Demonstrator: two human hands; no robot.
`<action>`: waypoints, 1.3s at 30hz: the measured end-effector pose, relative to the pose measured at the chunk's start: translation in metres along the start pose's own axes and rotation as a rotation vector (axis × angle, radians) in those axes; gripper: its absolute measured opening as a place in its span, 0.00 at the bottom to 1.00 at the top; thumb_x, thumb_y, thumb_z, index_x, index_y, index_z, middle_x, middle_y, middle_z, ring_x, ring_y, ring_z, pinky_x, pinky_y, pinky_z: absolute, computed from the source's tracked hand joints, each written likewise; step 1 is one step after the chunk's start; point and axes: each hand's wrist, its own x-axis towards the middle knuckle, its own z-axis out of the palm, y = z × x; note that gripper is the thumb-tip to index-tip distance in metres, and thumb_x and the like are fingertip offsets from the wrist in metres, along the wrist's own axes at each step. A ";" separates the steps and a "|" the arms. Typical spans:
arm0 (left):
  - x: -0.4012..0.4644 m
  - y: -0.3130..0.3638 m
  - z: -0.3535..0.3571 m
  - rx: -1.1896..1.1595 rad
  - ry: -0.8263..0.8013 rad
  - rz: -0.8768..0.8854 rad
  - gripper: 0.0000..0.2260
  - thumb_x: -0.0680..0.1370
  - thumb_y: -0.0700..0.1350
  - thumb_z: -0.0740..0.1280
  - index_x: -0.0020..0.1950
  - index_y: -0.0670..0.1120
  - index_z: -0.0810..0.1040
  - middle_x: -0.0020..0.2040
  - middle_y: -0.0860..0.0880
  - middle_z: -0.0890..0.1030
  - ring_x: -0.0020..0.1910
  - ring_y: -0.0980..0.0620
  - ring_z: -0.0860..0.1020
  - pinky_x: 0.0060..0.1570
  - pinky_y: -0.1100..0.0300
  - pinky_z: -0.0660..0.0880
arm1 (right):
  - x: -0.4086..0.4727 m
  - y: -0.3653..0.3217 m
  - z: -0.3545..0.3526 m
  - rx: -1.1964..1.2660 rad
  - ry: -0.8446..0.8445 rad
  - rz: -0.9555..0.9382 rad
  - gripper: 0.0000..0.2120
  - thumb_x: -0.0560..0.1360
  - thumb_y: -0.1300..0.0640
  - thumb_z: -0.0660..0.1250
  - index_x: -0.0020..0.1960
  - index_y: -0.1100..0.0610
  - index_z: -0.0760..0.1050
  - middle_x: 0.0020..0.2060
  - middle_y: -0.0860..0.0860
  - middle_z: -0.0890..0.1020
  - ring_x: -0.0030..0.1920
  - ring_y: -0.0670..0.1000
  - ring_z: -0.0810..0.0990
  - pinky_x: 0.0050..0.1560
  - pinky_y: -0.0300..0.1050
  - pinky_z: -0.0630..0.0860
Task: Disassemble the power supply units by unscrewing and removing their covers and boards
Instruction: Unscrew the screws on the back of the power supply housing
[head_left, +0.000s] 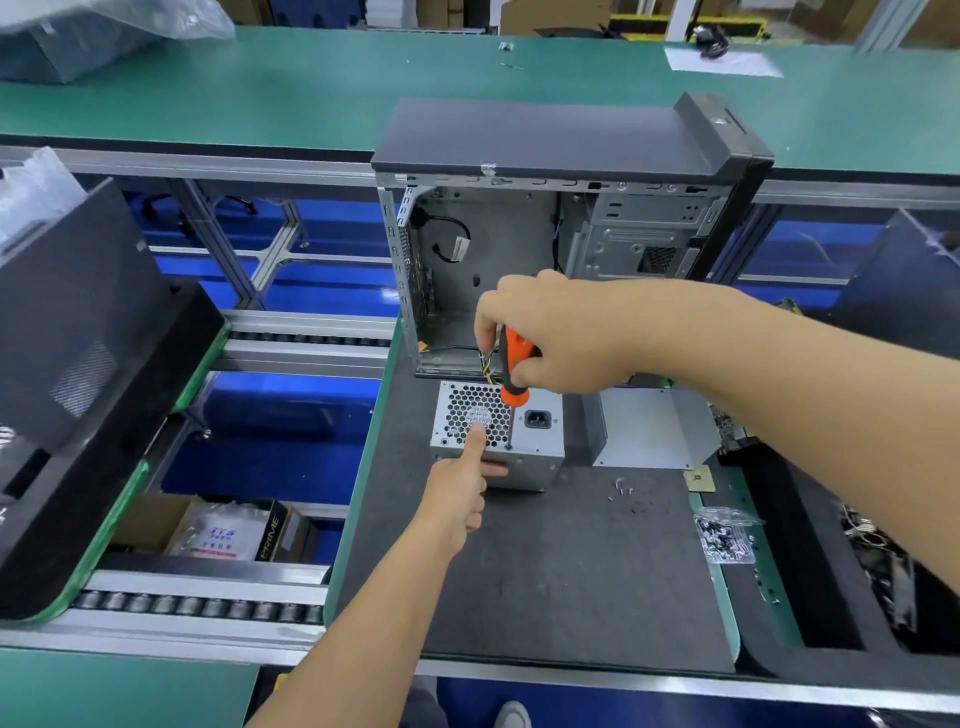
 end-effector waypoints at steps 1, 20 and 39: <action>0.000 0.000 0.000 -0.002 -0.002 -0.002 0.33 0.77 0.70 0.61 0.50 0.40 0.84 0.29 0.52 0.59 0.25 0.54 0.54 0.22 0.61 0.52 | -0.002 -0.001 0.000 0.004 -0.015 0.021 0.13 0.79 0.50 0.65 0.60 0.45 0.66 0.51 0.47 0.68 0.54 0.53 0.67 0.47 0.50 0.70; -0.009 -0.001 -0.005 -0.162 -0.147 0.008 0.26 0.80 0.64 0.62 0.45 0.40 0.81 0.27 0.53 0.60 0.24 0.55 0.56 0.22 0.62 0.53 | -0.003 -0.006 -0.001 -0.199 -0.073 0.038 0.13 0.77 0.58 0.65 0.54 0.43 0.66 0.52 0.46 0.67 0.54 0.55 0.65 0.52 0.54 0.71; 0.034 0.037 -0.041 0.236 0.104 0.238 0.32 0.72 0.70 0.69 0.31 0.52 0.52 0.29 0.52 0.54 0.29 0.50 0.53 0.32 0.56 0.52 | -0.005 -0.003 0.008 -0.183 0.054 0.269 0.26 0.76 0.30 0.56 0.53 0.53 0.60 0.39 0.51 0.67 0.44 0.56 0.67 0.35 0.49 0.66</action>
